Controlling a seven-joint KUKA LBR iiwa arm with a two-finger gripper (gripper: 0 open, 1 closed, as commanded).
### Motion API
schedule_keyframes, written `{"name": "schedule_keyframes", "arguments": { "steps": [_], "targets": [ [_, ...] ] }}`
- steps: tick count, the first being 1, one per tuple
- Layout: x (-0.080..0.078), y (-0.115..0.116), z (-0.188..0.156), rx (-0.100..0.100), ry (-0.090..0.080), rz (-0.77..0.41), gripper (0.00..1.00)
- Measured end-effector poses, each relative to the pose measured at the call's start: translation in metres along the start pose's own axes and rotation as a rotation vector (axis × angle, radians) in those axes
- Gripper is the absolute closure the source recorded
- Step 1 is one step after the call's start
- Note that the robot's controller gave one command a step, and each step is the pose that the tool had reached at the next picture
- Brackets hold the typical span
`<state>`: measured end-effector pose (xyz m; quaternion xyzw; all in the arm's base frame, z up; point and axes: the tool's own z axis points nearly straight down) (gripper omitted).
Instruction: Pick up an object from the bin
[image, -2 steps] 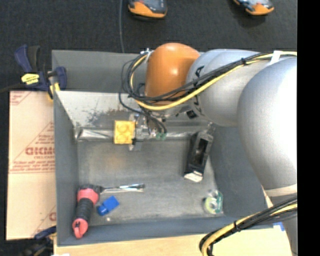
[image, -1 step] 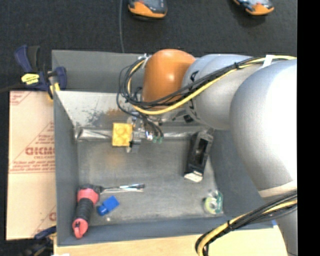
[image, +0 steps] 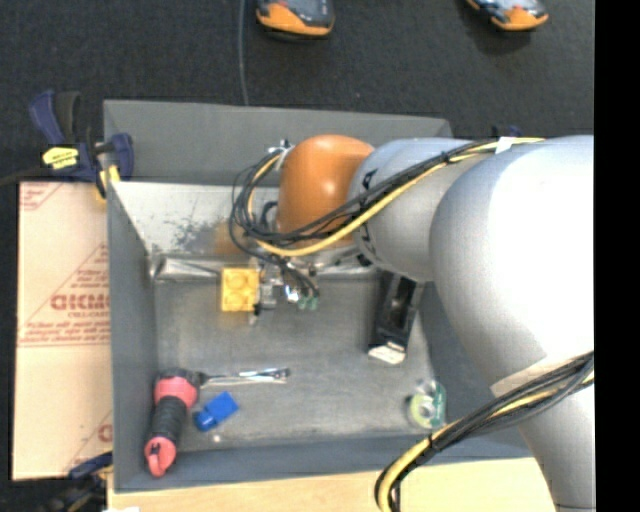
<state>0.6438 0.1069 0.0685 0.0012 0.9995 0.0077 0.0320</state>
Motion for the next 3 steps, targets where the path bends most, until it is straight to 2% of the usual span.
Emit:
{"name": "schedule_keyframes", "arguments": {
  "steps": [1, 2, 3],
  "targets": [
    [-0.007, 0.007, -0.083, -0.001, 0.002, 0.009, 1.0],
    [-0.007, 0.005, -0.081, -0.002, -0.004, 0.023, 1.0],
    [-0.005, 0.002, -0.129, 0.0, 0.004, 0.012, 1.0]
  ]
}}
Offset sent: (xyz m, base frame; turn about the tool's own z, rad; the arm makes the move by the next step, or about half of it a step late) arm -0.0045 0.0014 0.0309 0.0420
